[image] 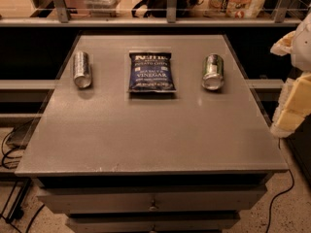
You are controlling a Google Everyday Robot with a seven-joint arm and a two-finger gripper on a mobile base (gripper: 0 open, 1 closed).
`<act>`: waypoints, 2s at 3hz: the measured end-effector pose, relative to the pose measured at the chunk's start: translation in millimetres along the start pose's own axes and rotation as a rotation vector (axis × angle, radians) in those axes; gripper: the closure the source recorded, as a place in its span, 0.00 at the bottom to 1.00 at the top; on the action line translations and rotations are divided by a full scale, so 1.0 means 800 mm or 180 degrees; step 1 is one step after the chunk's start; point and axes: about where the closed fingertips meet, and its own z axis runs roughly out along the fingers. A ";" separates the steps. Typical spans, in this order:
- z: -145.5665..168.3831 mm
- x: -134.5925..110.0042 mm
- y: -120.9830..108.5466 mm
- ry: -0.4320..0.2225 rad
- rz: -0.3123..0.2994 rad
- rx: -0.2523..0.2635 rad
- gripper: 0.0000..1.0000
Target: Move green can near redbull can
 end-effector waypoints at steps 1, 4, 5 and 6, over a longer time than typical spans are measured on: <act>0.000 0.000 0.000 -0.0001 0.0000 0.0001 0.00; 0.057 -0.044 -0.083 -0.0681 -0.0114 0.0230 0.00; 0.057 -0.044 -0.083 -0.0681 -0.0114 0.0230 0.00; 0.066 -0.050 -0.095 -0.0782 0.0096 0.0248 0.00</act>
Offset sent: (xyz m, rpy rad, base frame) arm 0.0104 0.0046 -0.0028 0.0577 -0.0463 0.0196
